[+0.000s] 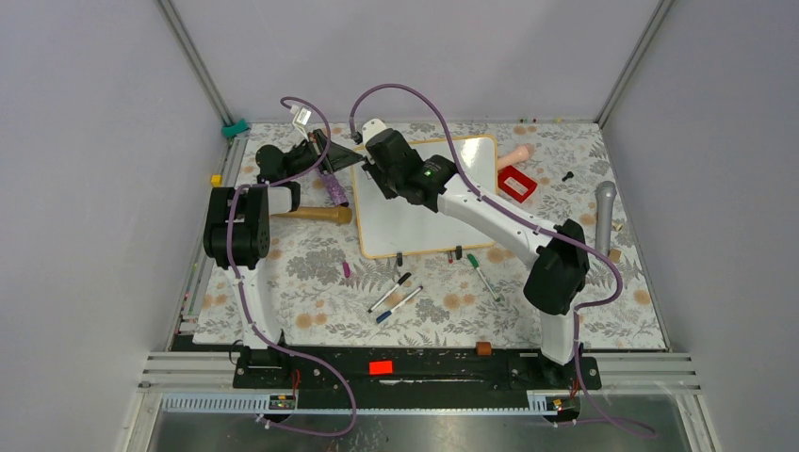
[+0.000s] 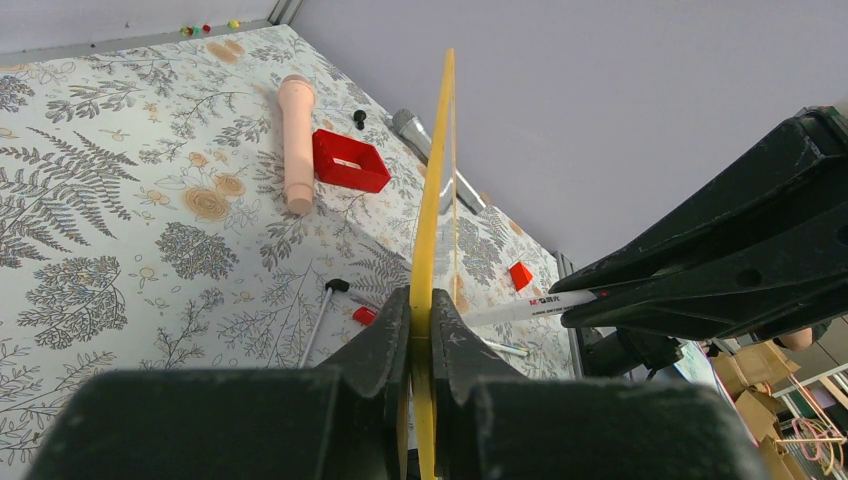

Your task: Write a sentence on the whiteboard

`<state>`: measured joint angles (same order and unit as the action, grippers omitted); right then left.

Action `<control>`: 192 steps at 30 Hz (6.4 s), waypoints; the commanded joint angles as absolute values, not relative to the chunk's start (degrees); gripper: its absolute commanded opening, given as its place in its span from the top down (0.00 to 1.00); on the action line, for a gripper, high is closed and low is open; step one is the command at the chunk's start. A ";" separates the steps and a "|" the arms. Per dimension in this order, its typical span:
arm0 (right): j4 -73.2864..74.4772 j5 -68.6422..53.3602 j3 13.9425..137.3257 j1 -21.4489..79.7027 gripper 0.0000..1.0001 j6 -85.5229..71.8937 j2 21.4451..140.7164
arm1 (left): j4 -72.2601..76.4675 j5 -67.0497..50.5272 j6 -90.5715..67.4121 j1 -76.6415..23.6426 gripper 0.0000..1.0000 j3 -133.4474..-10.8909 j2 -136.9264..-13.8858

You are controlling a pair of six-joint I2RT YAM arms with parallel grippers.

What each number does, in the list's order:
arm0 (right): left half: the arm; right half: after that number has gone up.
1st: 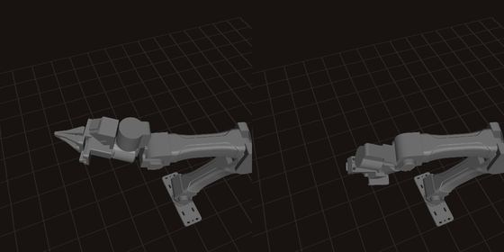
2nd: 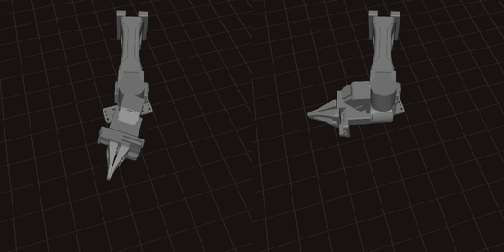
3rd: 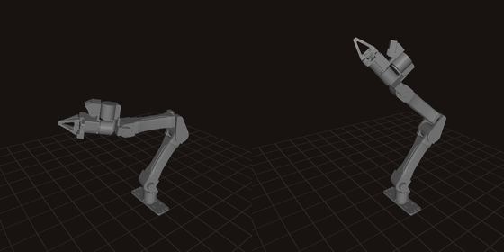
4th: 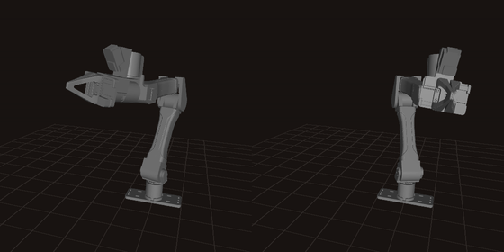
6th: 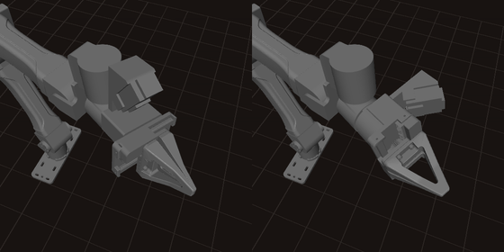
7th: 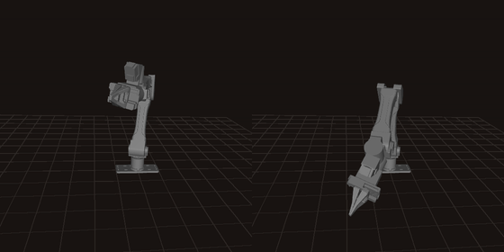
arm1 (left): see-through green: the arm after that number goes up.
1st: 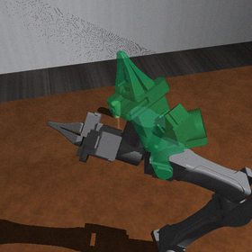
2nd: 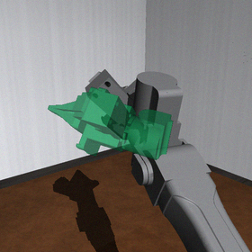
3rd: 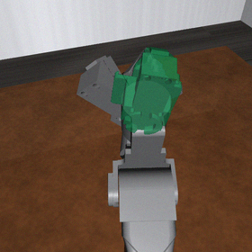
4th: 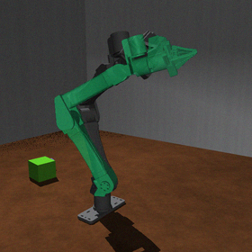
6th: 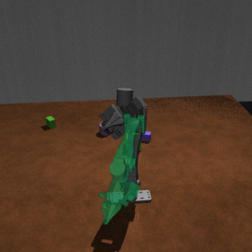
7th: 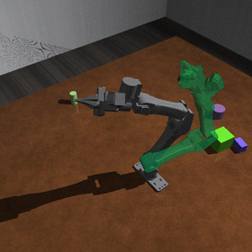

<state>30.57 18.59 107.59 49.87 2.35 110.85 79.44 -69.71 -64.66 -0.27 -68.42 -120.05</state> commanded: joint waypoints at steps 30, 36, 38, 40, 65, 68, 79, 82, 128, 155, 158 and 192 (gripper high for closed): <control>18.65 14.42 96.83 46.44 1.00 -1.91 99.18 | 84.46 -73.85 -57.47 -1.49 0.88 -66.36 -117.24; 17.78 13.63 95.33 44.99 1.00 -0.61 97.19 | 84.46 -70.87 -54.29 -1.58 0.93 -63.30 -115.95; 17.12 12.69 94.22 44.49 1.00 -0.51 96.12 | 84.46 -71.12 -54.65 -1.63 0.93 -63.60 -116.10; 16.23 12.08 92.74 44.18 1.00 -0.40 94.91 | 84.47 -71.56 -54.62 -1.73 0.95 -63.66 -116.10; 15.75 12.55 93.34 45.13 1.00 -1.62 94.97 | 84.59 -72.61 -55.18 -2.02 0.98 -63.97 -116.29; 17.55 13.17 95.26 45.82 1.00 -1.79 96.25 | 84.55 -72.78 -55.13 -2.02 0.98 -63.84 -116.04; 20.77 16.15 98.48 46.29 1.00 -2.63 100.27 | 84.51 -72.96 -54.80 -2.02 0.98 -63.77 -115.95; 21.48 16.12 99.29 46.32 1.00 -2.68 101.27 | 84.55 -73.05 -54.75 -2.02 0.98 -63.79 -115.93; 25.33 16.87 99.42 46.34 1.00 -2.81 104.30 | 84.55 -73.41 -54.52 -2.02 0.98 -63.57 -115.78; 26.58 20.87 101.78 45.99 1.00 -1.40 105.18 | 84.55 -73.39 -54.48 -2.02 0.99 -63.64 -116.00; 26.82 20.94 102.70 45.80 1.00 -1.16 105.67 | 84.53 -73.43 -54.39 -2.02 0.99 -63.79 -115.94; 21.40 17.58 95.66 45.18 1.00 -1.11 97.83 | 84.54 -73.44 -54.15 -2.01 0.99 -63.47 -115.75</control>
<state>23.75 17.69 96.36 45.56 -1.37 100.92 80.58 -67.59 -59.02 -0.49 -64.73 -117.36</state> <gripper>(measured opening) 0.174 0.102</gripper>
